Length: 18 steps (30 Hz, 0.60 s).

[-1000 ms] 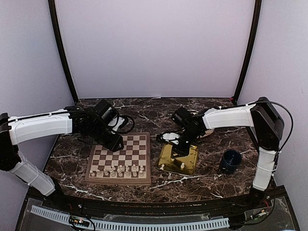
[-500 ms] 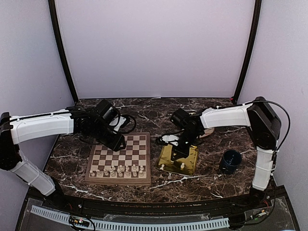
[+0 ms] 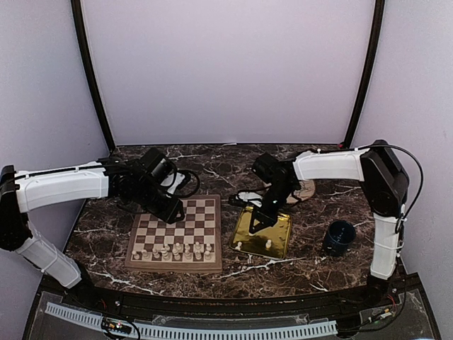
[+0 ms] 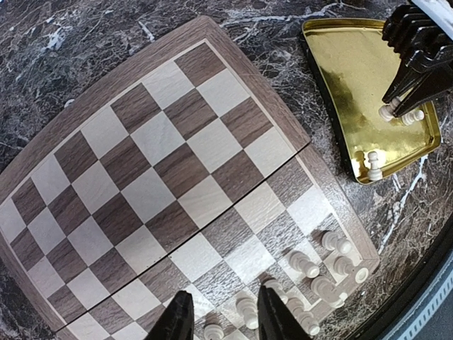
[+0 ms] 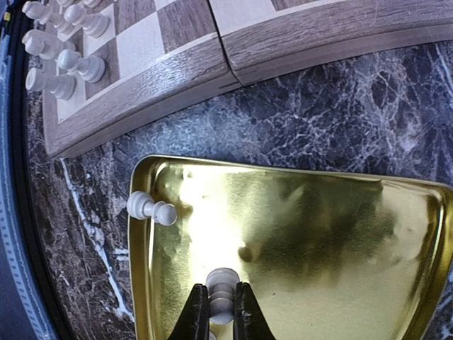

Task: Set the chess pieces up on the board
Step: Pick up the pawn from the storage box, then place the pawn on the chessboard.

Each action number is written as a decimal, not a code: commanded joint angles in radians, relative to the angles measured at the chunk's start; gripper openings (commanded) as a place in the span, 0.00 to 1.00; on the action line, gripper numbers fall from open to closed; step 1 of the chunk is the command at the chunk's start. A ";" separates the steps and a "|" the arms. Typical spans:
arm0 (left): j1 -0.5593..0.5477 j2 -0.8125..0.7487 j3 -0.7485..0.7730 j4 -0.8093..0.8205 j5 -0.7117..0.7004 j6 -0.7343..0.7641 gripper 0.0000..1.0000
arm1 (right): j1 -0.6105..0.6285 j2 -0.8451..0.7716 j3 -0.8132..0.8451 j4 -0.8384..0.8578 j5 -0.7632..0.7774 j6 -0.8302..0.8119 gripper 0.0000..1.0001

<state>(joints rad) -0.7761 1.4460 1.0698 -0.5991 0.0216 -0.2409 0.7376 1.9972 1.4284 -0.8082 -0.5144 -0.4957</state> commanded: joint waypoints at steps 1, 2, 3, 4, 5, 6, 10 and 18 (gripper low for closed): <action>0.000 -0.040 -0.025 -0.012 -0.080 -0.018 0.34 | 0.080 -0.046 0.062 0.019 0.200 -0.019 0.07; 0.001 -0.044 -0.025 -0.019 -0.100 -0.024 0.34 | 0.102 -0.040 0.078 0.017 0.235 -0.024 0.08; 0.004 -0.046 -0.025 -0.026 -0.120 -0.031 0.33 | 0.122 -0.031 0.099 0.015 0.265 -0.027 0.08; 0.008 -0.049 -0.026 -0.034 -0.136 -0.042 0.34 | 0.144 -0.018 0.120 0.011 0.284 -0.030 0.08; 0.013 -0.054 -0.029 -0.040 -0.146 -0.051 0.34 | 0.157 -0.004 0.146 0.005 0.290 -0.030 0.08; 0.018 -0.060 -0.033 -0.043 -0.153 -0.061 0.34 | 0.170 0.014 0.176 -0.006 0.291 -0.028 0.08; 0.045 -0.102 -0.057 -0.055 -0.185 -0.100 0.34 | 0.215 0.097 0.300 -0.047 0.292 -0.029 0.08; 0.105 -0.226 -0.106 -0.069 -0.227 -0.147 0.36 | 0.279 0.247 0.550 -0.114 0.319 -0.033 0.08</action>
<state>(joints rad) -0.6899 1.2850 0.9901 -0.6388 -0.1741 -0.3538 0.9882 2.1803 1.8645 -0.8623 -0.2218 -0.5205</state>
